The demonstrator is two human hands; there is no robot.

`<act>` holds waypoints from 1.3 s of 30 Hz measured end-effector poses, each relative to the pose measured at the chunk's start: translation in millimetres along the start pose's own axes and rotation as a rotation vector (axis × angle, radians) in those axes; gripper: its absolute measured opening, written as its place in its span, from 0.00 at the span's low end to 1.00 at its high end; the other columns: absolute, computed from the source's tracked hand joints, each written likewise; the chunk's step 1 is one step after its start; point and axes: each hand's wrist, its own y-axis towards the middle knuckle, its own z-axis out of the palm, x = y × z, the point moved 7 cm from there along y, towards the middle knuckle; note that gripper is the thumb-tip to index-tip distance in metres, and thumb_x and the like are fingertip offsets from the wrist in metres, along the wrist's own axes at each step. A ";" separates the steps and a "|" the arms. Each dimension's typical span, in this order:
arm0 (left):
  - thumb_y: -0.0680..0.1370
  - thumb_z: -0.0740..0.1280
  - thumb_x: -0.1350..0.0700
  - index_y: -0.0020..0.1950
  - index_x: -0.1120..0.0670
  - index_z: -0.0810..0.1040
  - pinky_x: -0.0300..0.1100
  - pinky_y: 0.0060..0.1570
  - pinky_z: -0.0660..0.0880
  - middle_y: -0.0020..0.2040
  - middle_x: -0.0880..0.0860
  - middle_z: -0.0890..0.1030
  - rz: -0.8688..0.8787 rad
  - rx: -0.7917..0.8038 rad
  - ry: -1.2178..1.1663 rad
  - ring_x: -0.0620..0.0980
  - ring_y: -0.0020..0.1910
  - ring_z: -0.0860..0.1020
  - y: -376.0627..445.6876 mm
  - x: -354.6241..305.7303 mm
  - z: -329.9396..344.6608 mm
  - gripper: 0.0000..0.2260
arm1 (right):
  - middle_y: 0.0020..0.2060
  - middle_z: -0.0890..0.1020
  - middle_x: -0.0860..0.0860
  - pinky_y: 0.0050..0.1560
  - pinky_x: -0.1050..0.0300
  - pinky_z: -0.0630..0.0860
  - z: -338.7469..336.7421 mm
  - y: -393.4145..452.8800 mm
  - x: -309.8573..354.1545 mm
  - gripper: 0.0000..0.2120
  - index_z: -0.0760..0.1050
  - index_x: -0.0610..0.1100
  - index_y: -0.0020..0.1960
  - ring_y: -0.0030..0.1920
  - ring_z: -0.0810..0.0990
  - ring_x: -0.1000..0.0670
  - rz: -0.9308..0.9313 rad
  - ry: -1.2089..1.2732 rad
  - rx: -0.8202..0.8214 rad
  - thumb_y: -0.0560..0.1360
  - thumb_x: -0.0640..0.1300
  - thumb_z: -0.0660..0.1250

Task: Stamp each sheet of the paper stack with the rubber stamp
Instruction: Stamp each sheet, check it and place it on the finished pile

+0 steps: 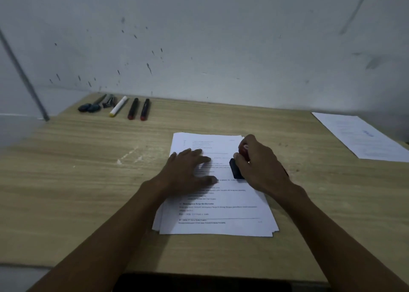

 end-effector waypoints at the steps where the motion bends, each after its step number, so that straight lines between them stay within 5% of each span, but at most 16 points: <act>1: 0.67 0.58 0.25 0.73 0.41 0.66 0.55 0.75 0.48 0.78 0.46 0.59 -0.003 -0.012 -0.008 0.48 0.77 0.53 -0.7 1.2 0.9 0.38 | 0.42 0.76 0.49 0.39 0.53 0.69 1.7 -0.6 0.6 0.06 0.66 0.45 0.51 0.42 0.75 0.47 -0.008 -0.018 0.002 0.80 0.46 0.61; 7: 0.65 0.52 0.23 0.73 0.39 0.64 0.54 0.76 0.47 0.78 0.44 0.58 0.007 -0.067 -0.019 0.47 0.78 0.52 -5.5 3.8 7.1 0.40 | 0.45 0.75 0.48 0.43 0.47 0.74 11.8 -7.9 4.9 0.07 0.65 0.45 0.53 0.43 0.76 0.45 -0.002 -0.092 0.002 0.81 0.48 0.58; 20: 0.68 0.54 0.27 0.73 0.39 0.64 0.52 0.75 0.46 0.78 0.44 0.57 0.002 -0.091 -0.030 0.45 0.78 0.51 -7.2 2.6 4.8 0.36 | 0.47 0.74 0.48 0.37 0.50 0.72 19.0 -12.8 11.3 0.07 0.65 0.44 0.55 0.42 0.76 0.46 0.000 -0.218 -0.020 0.82 0.48 0.56; 30: 0.72 0.61 0.30 0.73 0.40 0.65 0.52 0.76 0.46 0.78 0.44 0.58 -0.007 -0.108 -0.039 0.45 0.78 0.51 -6.3 4.0 4.7 0.31 | 0.43 0.69 0.48 0.28 0.57 0.56 25.1 -12.8 12.1 0.12 0.64 0.41 0.60 0.36 0.72 0.46 0.009 -0.397 -0.055 0.81 0.46 0.55; 39: 0.72 0.61 0.31 0.73 0.40 0.65 0.52 0.76 0.45 0.78 0.44 0.58 -0.013 -0.098 -0.050 0.46 0.78 0.51 -7.5 4.1 7.7 0.31 | 0.46 0.74 0.48 0.32 0.55 0.62 27.5 -14.5 11.5 0.12 0.64 0.43 0.60 0.38 0.76 0.44 0.049 -0.391 -0.067 0.80 0.48 0.55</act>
